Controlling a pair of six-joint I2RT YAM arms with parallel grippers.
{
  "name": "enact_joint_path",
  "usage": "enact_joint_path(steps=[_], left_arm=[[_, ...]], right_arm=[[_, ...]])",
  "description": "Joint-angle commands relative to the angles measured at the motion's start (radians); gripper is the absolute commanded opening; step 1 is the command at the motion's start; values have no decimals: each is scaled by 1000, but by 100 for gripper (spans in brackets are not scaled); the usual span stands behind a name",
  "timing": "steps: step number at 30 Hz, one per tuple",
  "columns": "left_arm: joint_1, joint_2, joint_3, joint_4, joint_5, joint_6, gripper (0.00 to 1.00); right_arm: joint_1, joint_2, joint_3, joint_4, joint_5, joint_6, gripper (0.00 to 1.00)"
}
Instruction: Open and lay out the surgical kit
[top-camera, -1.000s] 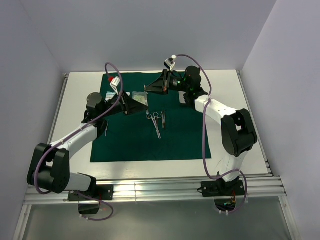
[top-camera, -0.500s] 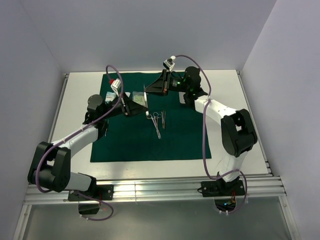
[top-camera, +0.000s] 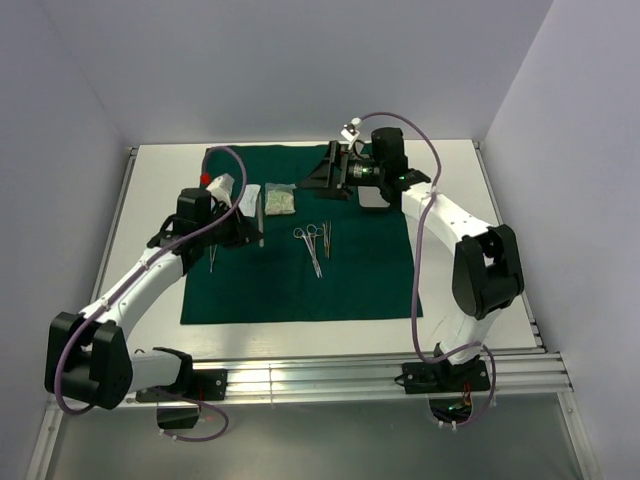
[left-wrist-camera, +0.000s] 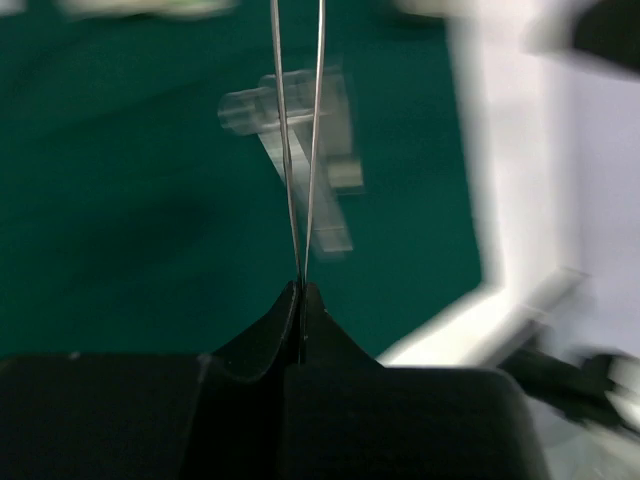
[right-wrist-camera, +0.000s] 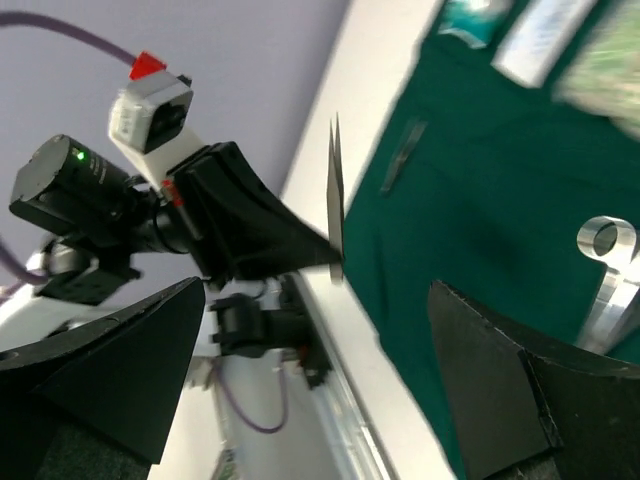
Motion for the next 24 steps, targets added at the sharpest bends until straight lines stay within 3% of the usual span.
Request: enact_joint_path(steps=[1,4,7,10,15,24], left_arm=[[20,-1,26,-272,-350,188,0],[37,39,11,-304,-488,245,0],[57,132,37,-333,-488,283,0],[57,217,77,-358,-586,275,0],[69,326,121,-376,-565,314,0],[71,358,130,-355,-546,375,0]], right_arm=[[-48,-74,-1,-123,53,-149,100],[-63,-76,-4,-157,78,-192,100],[-66,-65,-3,-168,81,-195,100],[-66,-51,4,-172,80,-190,100],[-68,-37,8,-175,78,-187,100],[-68,-20,10,-168,60,-173,100]])
